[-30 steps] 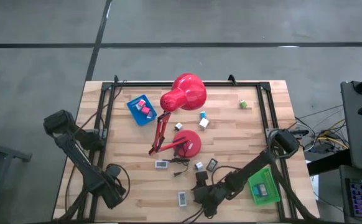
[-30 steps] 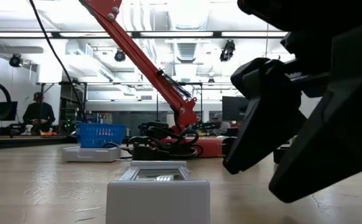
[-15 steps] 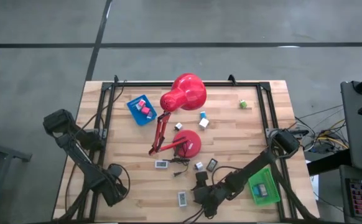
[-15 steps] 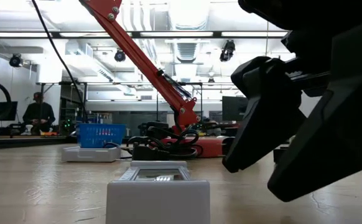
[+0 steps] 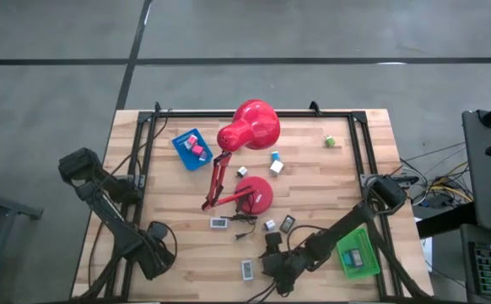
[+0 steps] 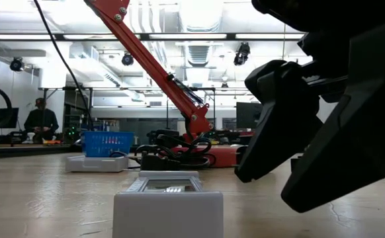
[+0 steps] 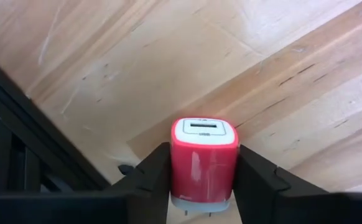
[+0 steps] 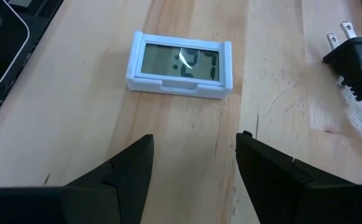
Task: Pick & Place Office items
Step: Put the light pink charger adapter into the blue bin
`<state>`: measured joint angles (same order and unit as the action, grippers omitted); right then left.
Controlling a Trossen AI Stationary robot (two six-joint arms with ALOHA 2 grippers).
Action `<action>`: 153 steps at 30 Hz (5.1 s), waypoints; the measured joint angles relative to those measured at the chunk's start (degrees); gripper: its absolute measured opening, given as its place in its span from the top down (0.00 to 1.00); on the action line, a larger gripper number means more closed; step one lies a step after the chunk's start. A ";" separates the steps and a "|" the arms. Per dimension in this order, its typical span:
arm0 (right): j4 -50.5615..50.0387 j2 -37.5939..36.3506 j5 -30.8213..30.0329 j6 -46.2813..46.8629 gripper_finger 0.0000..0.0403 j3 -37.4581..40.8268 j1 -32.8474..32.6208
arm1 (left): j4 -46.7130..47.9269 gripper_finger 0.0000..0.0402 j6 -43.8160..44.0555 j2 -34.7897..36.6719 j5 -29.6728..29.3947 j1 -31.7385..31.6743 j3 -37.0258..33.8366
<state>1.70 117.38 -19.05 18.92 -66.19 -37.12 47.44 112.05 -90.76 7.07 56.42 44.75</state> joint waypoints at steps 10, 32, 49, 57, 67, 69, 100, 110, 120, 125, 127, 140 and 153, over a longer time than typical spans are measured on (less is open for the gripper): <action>0.27 0.00 -0.12 0.15 0.44 0.00 0.00 | 0.28 0.68 -5.48 0.00 -1.11 0.00 -0.04; 2.35 0.00 -0.54 -0.20 0.44 -0.02 0.09 | -0.73 0.68 -14.17 2.40 -31.72 7.17 -0.02; 5.68 0.00 -2.10 -1.60 0.44 -0.02 0.76 | -5.81 0.68 -47.04 8.34 -72.46 9.31 -0.11; 6.26 0.00 -2.08 -1.58 0.44 -0.02 1.33 | -29.72 0.68 -70.00 10.29 -77.38 8.44 -1.36; 6.42 0.00 -1.95 -1.53 0.44 -0.02 1.27 | -83.84 0.68 -108.69 8.85 -63.06 2.46 -8.69; 6.39 0.00 -1.95 -1.35 0.44 -0.02 1.27 | -90.10 0.68 -116.21 8.83 -61.77 1.65 -8.90; 6.31 0.00 -1.95 -0.92 0.44 -0.02 1.27 | -97.65 0.68 -164.92 27.68 -44.58 -15.68 -8.53; 6.35 0.00 -1.95 -0.92 0.44 -0.02 1.27 | -92.73 0.68 -166.49 38.98 -48.63 -23.13 -11.72; 6.35 0.00 -1.95 -0.92 0.44 -0.02 1.27 | -92.39 0.68 -152.61 48.12 -39.44 -39.18 -24.76; 6.33 0.00 -1.95 -0.92 0.44 -0.02 1.36 | -90.72 0.68 -144.72 48.54 -34.79 -48.16 -28.01; 6.33 0.00 -1.95 -0.94 0.44 -0.02 1.48 | -89.66 0.68 -142.02 48.06 -32.52 -51.74 -28.73; 6.24 0.00 -1.95 -1.09 0.44 -0.02 1.51 | -85.51 0.68 -131.62 43.89 -19.78 -68.97 -29.79; 6.20 0.00 -1.95 -0.97 0.44 -0.02 1.55 | -85.08 0.68 -125.90 35.31 -17.17 -79.78 -29.79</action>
<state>7.90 117.38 -20.99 17.94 -66.22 -35.57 -37.64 -13.85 -55.45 -10.10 -23.36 14.96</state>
